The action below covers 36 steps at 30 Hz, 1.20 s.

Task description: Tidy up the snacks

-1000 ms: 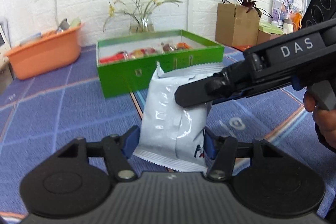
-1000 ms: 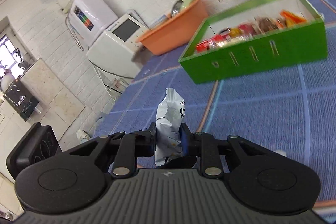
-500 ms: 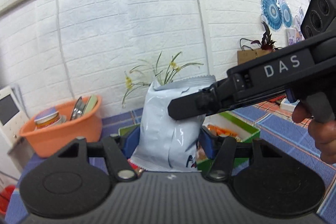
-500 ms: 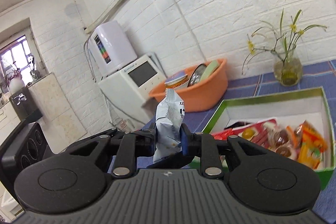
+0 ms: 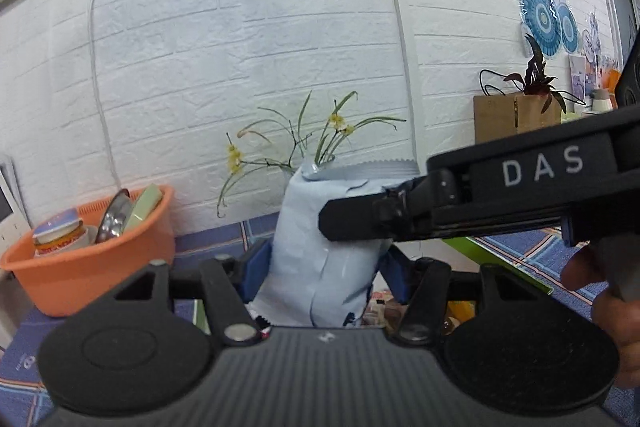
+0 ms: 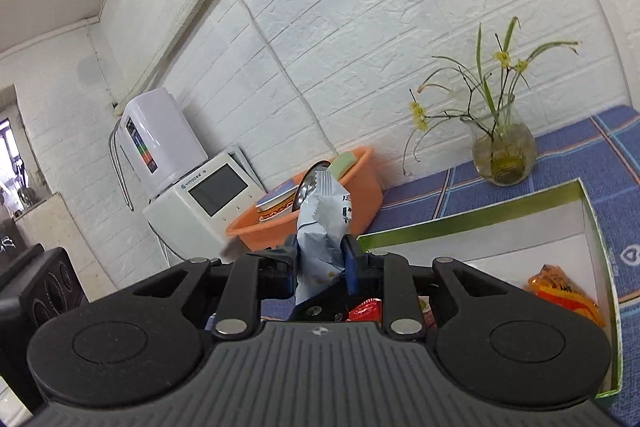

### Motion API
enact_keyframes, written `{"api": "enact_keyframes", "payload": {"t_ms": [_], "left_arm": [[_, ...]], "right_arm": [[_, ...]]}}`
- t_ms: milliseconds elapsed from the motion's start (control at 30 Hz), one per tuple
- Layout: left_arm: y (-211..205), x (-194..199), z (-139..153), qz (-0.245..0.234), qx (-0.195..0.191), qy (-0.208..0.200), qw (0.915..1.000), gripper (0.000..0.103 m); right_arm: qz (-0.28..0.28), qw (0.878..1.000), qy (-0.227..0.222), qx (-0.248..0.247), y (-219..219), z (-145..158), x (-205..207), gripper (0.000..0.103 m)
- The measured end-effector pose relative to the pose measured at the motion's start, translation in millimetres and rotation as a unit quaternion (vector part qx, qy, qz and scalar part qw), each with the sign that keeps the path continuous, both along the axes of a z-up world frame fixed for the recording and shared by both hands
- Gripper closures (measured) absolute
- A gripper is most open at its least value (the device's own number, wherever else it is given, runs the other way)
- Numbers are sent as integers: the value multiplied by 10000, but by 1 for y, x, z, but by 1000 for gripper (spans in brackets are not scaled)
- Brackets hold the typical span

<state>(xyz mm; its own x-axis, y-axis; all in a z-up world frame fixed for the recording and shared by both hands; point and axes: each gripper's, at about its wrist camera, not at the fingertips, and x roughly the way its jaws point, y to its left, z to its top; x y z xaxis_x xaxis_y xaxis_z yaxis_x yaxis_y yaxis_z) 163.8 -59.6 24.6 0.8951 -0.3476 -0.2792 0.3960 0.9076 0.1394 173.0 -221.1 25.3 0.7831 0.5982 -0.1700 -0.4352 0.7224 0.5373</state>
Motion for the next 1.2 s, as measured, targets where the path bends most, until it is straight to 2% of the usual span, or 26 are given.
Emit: {"api": "enact_keyframes", "payload": {"t_ms": [67, 267, 400, 633, 833, 933, 1000, 1067, 1133, 1200], "left_arm": [[1, 5, -7, -1, -87, 133, 9999, 43], [4, 12, -14, -87, -313, 406, 9986, 44], [5, 13, -17, -70, -293, 483, 9984, 44], [4, 14, -17, -67, -258, 481, 9985, 44], [2, 18, -20, -67, -216, 502, 9985, 43], [2, 21, -24, 37, -198, 462, 9987, 42], [4, 22, -24, 140, -236, 442, 9986, 35], [6, 22, -22, 253, -269, 350, 9987, 33], [8, 21, -20, 312, -257, 300, 9987, 31], [8, 21, -18, 371, -245, 292, 9986, 26]], "right_arm": [[52, 9999, 106, 75, -2, -6, 4, 61], [23, 9993, 130, -338, 4, -7, 7, 61], [-7, 9984, 68, -566, 8, -9, 6, 60], [13, 9985, 67, -547, 5, -10, 7, 60], [-203, 9977, 13, -654, 8, -17, 9, 48], [-384, 9960, 42, -806, 10, -21, 12, 47], [-578, 9949, 52, -819, 7, -22, 13, 39], [-814, 9930, 53, -855, 4, -21, 12, 18], [-1053, 9901, 3, -923, 2, -21, 11, 12], [-1256, 9867, -27, -1031, 0, -19, 10, 12]]}}
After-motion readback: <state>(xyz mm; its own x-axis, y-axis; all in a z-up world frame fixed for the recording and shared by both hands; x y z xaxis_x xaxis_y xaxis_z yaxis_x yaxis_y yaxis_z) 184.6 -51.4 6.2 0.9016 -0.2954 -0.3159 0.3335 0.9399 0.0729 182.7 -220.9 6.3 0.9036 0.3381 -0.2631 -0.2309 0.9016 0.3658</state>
